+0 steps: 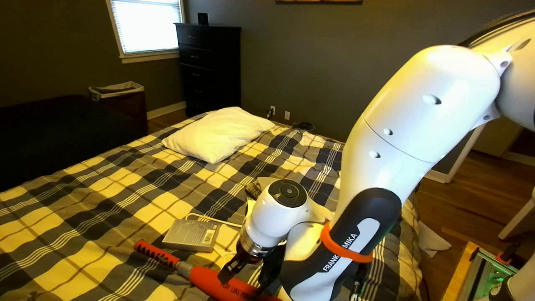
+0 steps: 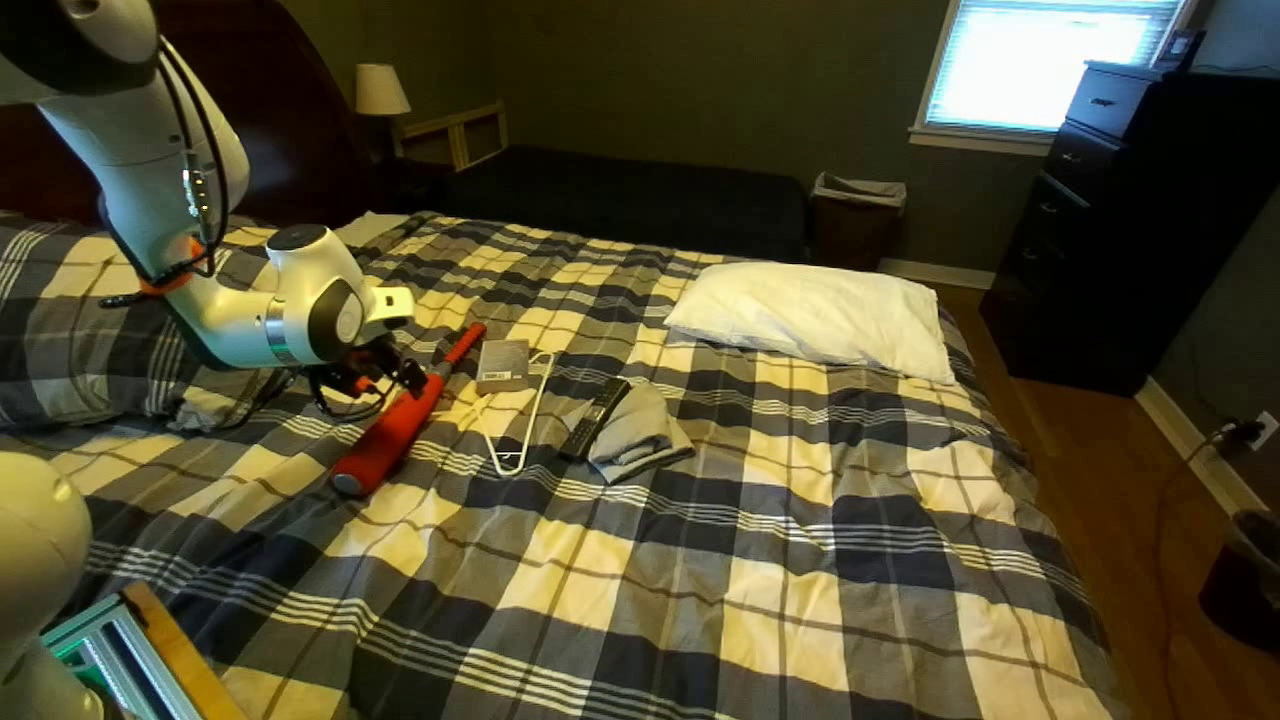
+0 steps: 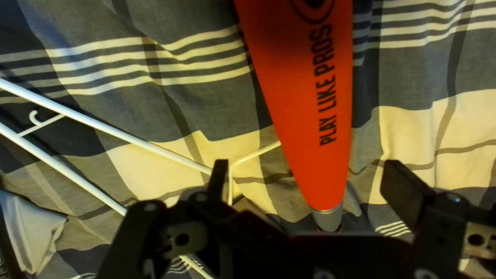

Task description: Pick up the orange bat and put it on the left side of the bed

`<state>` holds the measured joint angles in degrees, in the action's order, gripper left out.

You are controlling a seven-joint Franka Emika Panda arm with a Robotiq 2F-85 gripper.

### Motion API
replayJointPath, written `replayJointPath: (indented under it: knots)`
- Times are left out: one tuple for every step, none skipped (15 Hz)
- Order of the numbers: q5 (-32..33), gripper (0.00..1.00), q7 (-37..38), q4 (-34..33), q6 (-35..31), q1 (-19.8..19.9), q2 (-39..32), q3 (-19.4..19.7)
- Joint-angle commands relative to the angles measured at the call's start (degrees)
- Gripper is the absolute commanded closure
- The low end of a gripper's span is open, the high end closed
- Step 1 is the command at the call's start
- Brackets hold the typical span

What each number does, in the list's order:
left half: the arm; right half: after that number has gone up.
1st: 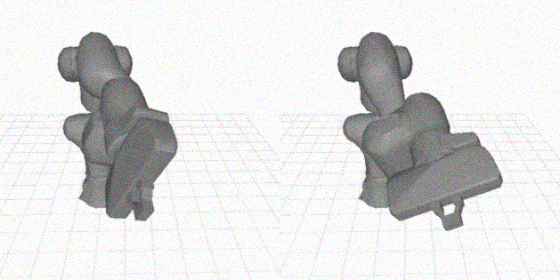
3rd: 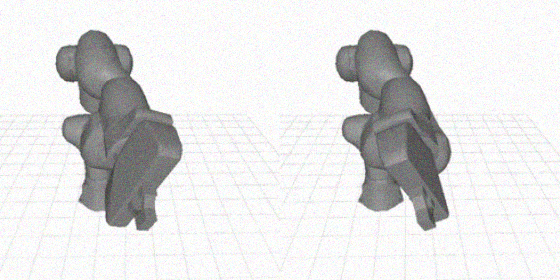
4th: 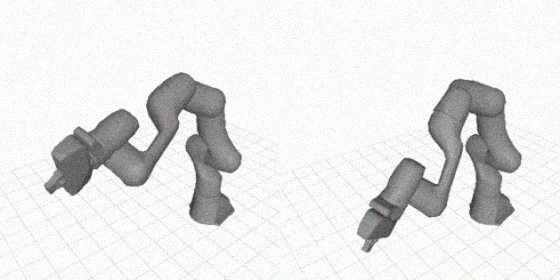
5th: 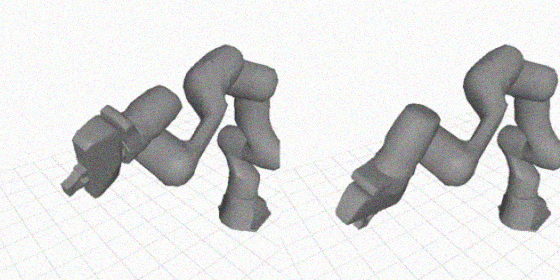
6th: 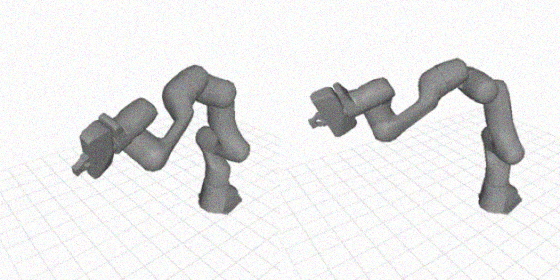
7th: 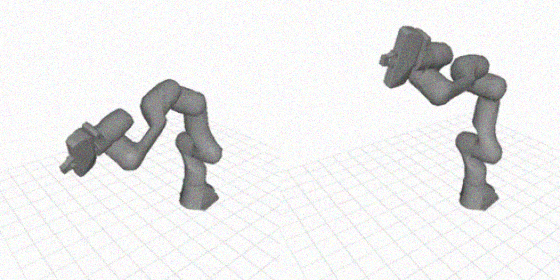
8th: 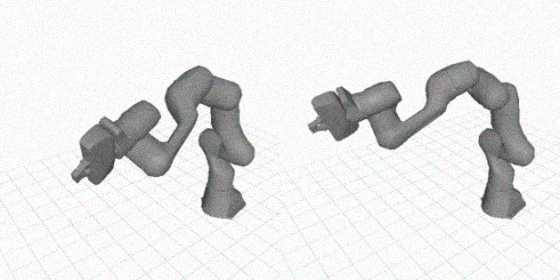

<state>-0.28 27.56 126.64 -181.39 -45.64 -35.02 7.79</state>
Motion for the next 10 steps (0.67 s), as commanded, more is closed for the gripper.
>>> replayJointPath:
  knots:
    - [-3.38,0.00,-3.13,-0.22,0.25,0.14,-0.28,-0.58]
    - [-3.84,0.00,-3.52,-0.66,0.82,0.44,-0.87,-0.85]
    - [-4.34,0.00,-3.55,-0.88,1.39,0.19,-1.40,-0.72]
    - [-4.49,0.00,-3.70,-0.92,1.89,-0.55,-1.74,-0.07]
    - [-4.80,0.00,-3.78,-1.01,2.20,-0.13,-2.24,-0.73]
    - [-5.09,0.00,-3.67,-1.18,2.48,-0.08,-2.88,-0.86]
    - [-5.47,0.00,-3.85,-1.36,2.00,1.20,-3.78,-2.31]
    - [-5.87,0.00,-4.37,-1.44,1.21,3.07,-4.51,-4.44]
    - [-6.21,0.00,-4.37,-1.47,0.93,3.39,-5.21,-4.94]
    - [-6.39,0.00,-4.73,-1.71,1.40,4.56,-5.96,-6.20]
